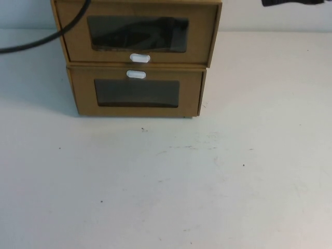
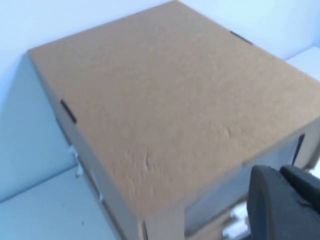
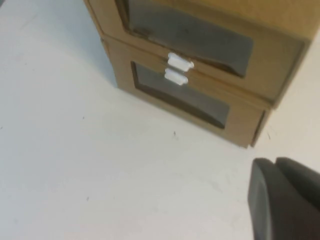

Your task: Close the shoe box

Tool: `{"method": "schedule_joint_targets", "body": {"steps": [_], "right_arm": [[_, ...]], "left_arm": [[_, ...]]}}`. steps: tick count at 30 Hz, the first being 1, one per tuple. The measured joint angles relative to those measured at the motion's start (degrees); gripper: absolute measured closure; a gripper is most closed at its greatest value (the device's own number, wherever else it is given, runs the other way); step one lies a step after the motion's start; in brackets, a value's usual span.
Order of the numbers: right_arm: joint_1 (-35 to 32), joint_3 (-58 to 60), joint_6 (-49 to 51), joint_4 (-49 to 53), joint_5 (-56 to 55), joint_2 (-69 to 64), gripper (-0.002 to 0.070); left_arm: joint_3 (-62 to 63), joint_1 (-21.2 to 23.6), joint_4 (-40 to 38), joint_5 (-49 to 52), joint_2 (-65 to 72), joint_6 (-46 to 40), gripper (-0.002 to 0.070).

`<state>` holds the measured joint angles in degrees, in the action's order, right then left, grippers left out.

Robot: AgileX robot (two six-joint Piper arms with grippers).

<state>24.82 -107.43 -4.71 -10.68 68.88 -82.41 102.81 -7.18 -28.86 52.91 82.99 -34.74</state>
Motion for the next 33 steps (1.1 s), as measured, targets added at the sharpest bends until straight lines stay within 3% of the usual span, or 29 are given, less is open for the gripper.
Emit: {"method": "schedule_joint_targets", "body": {"steps": [5, 14, 21, 26, 33], "right_arm": [[0.0, 17.6, 0.5, 0.0, -4.0, 15.0, 0.0687], [0.0, 52.2, 3.1, 0.2, -15.7, 49.2, 0.0687], [0.0, 72.9, 6.1, -0.2, -27.9, 73.6, 0.0687], [0.0, 83.1, 6.6, -0.5, -34.7, 80.0, 0.0687], [0.0, 95.9, 6.6, -2.4, -54.1, 81.2, 0.0687]], "left_arm": [[-19.2, 0.2, -0.6, -8.8, -13.8, -1.5, 0.0677], [-53.2, 0.2, -9.1, -22.6, -45.2, -7.6, 0.0677], [-72.9, 0.2, -10.3, -30.5, -69.8, -7.5, 0.0677], [-80.9, 0.2, -9.8, -32.6, -82.1, -7.3, 0.0677], [-91.4, 0.2, -7.7, -33.9, -83.8, -7.6, 0.0677]]}}
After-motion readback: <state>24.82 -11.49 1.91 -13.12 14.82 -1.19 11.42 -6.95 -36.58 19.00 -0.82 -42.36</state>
